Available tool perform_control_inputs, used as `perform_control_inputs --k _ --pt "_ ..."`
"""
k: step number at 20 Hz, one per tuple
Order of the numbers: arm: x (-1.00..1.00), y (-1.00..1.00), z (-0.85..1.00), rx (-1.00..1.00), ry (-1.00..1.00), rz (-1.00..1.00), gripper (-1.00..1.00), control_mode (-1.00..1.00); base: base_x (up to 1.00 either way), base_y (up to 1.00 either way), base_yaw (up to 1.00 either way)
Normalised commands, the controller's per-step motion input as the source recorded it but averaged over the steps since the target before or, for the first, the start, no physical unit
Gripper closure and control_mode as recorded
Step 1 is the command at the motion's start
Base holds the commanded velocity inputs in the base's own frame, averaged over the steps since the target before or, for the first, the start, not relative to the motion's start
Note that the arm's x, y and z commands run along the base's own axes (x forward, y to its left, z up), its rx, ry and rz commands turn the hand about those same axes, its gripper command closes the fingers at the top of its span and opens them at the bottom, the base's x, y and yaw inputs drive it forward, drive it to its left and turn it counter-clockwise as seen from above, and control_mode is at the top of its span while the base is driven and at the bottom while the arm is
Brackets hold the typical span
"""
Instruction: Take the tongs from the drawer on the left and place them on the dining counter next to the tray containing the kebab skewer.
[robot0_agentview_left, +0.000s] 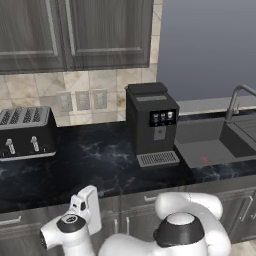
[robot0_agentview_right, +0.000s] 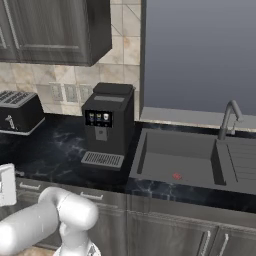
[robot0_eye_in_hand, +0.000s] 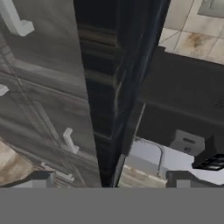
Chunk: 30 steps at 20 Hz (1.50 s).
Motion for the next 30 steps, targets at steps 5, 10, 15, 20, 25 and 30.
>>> perform_control_inputs --k 5,10,15,20,25,30 --pt "0.0 0.24 -0.32 -0.09 -0.12 0.0 -1.0 -1.0 0.0 0.0 0.0" --pt "0.0 0.13 -0.12 -0.01 -0.08 0.0 -1.0 -1.0 0.0 0.0 0.0" --pt "0.0 0.01 -0.04 0.0 -0.01 0.01 -1.0 -1.0 0.0 0.0 0.0" --pt "0.0 0.0 -0.14 0.0 0.01 0.05 -1.0 -1.0 0.0 0.0 0.0" --pt "0.0 0.0 -0.3 0.0 -0.01 0.07 -1.0 -1.0 0.0 0.0 0.0" --pt "0.0 0.0 -0.31 0.0 -0.01 0.11 -1.0 -1.0 0.0 0.0 0.0"
